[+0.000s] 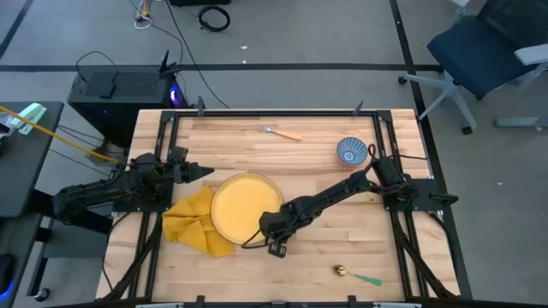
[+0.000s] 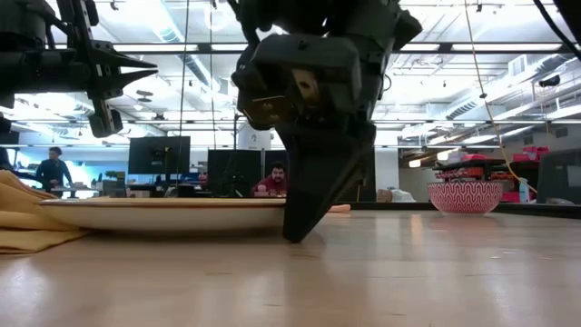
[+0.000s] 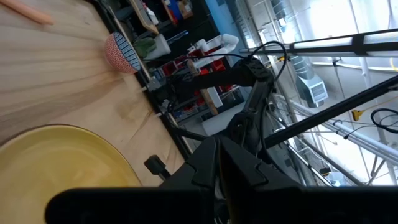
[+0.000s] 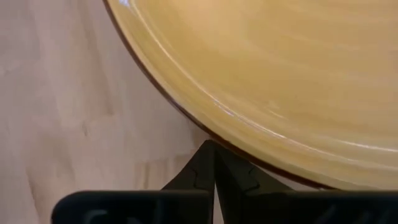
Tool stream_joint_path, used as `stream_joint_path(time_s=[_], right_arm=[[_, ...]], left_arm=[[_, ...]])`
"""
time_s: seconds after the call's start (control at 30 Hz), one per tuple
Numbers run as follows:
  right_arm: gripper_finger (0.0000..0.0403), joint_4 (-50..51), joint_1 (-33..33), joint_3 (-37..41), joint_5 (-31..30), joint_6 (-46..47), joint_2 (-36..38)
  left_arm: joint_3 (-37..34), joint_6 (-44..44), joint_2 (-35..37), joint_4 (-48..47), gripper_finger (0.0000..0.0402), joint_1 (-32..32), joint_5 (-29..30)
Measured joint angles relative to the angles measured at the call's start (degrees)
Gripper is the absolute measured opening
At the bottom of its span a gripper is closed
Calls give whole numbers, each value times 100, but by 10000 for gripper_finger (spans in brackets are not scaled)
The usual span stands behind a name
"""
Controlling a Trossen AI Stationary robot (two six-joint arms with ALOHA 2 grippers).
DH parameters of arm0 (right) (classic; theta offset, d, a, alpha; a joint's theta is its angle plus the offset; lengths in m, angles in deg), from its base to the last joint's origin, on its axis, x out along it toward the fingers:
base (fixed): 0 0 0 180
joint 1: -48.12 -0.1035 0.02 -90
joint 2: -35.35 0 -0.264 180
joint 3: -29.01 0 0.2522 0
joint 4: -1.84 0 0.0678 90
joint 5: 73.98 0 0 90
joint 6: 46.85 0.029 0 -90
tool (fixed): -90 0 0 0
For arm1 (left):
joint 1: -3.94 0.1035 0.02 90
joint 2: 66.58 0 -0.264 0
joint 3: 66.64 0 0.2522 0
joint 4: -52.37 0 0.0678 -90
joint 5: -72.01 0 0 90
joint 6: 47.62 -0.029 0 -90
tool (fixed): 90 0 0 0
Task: Set table place
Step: Move the yellow plate to the middle of the table, then move the yellow napkin to the top left of the table
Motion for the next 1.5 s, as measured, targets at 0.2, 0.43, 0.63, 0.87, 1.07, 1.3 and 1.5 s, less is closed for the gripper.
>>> stream_joint_path(time_s=[0.2, 0.43, 0.63, 0.87, 1.07, 1.3, 1.5], right_arm=[[10, 101, 45, -8, 117, -63, 1], [14, 1017, 23, 31, 86, -97, 378], [10, 1389, -37, 13, -298, -107, 1096], [14, 1612, -114, 13, -873, -48, 1782], [15, 1713, -112, 13, -1137, 52, 2045], [16, 1723, -112, 13, -1147, 58, 2112], [16, 1687, -114, 64, -1154, 38, 2088]], left_arm=[[0, 55, 1, -1, 20, 0, -224], [0, 850, 1, -52, 21, -3, -1180], [0, 1683, -11, -434, 13, -363, -1373], [4, 2113, -315, -735, 12, -1093, -1258], [4, 2579, -935, -768, 14, -1657, -1036], [1, 3320, -1821, -584, 11, -2274, -748], [594, 2707, -2243, -317, 11, -2531, -585]])
